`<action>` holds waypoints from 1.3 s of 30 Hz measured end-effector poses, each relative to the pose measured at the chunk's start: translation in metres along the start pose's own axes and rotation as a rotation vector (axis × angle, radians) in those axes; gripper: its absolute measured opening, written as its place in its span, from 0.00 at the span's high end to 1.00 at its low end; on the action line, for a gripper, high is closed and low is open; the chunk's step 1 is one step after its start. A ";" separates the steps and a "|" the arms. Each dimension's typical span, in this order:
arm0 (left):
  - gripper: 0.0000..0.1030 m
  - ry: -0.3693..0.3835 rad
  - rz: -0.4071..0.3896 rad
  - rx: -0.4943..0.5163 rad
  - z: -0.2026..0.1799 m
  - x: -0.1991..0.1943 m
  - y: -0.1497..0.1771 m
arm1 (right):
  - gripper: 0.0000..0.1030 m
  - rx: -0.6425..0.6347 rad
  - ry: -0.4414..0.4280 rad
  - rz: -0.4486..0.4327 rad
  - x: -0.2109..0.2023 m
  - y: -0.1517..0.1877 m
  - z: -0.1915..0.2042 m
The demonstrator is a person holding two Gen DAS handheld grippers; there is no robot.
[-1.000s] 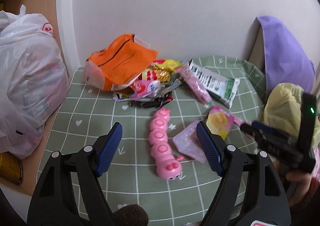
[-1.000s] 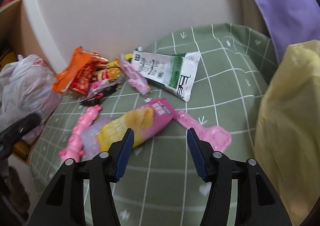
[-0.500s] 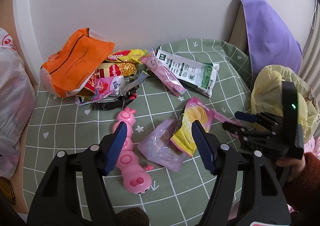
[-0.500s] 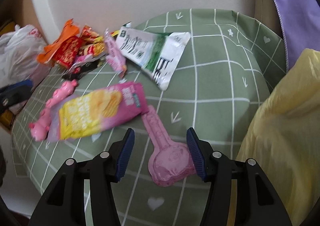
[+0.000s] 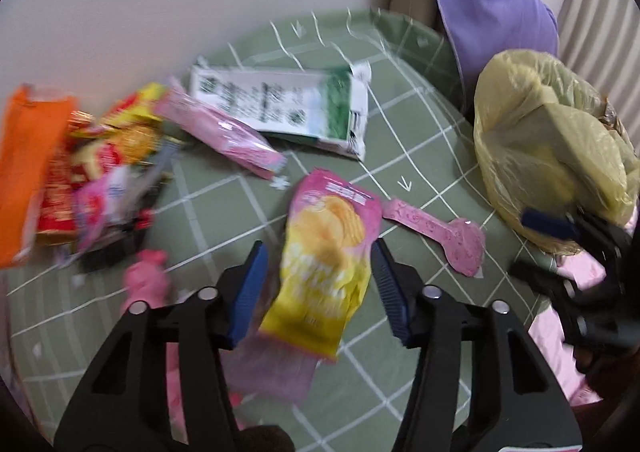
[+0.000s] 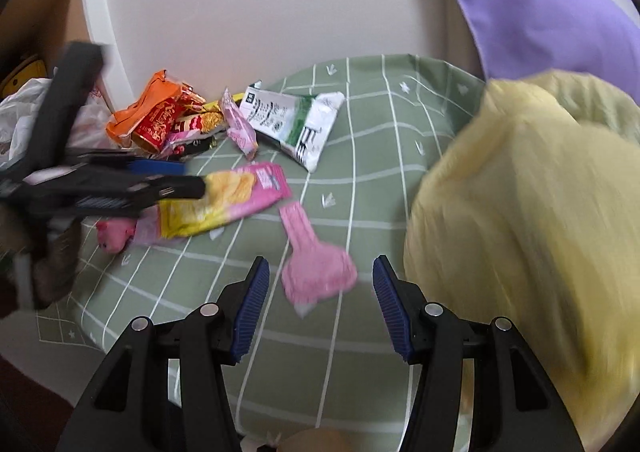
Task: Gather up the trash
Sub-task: 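Grasp the yellow chip packet with the left tool while the right tool grasps the pink spoon, then carry both items to the yellow trash bag and open both tools to drop them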
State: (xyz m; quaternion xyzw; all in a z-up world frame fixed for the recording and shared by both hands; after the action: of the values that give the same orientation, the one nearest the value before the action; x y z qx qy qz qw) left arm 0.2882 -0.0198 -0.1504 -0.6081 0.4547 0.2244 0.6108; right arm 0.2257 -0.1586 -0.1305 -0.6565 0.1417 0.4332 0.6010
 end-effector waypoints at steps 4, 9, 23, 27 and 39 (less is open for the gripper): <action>0.72 0.032 0.067 -0.053 0.006 0.023 -0.005 | 0.50 0.012 0.026 0.014 -0.004 0.014 0.010; 0.91 0.103 0.052 -0.106 0.011 0.016 0.000 | 0.50 0.036 0.094 -0.008 -0.007 0.015 0.010; 0.99 0.124 -0.140 -0.155 0.050 -0.070 -0.017 | 0.52 0.052 0.108 0.078 0.046 -0.005 0.009; 0.99 0.124 -0.167 -0.141 0.044 -0.078 -0.018 | 0.62 0.057 0.076 0.091 0.044 -0.007 0.014; 0.99 0.255 -0.344 -0.030 -0.020 -0.129 -0.081 | 0.63 0.031 0.209 -0.216 -0.086 -0.075 -0.007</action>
State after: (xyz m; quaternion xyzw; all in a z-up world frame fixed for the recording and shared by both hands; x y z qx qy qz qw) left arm 0.2872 -0.0159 0.0034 -0.7091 0.4145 0.0450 0.5686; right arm 0.2315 -0.1758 -0.0175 -0.7001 0.1384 0.2931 0.6362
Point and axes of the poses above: each gripper's, at about its wrist camera, not at the fingertips, and x roughly the way its jaws point, z to its left, y to its underside, the point moved 4 cm from there along x, roughly the way its jaws point, and after that the axes turned 3 degrees about -x, right-handed, at the moved point
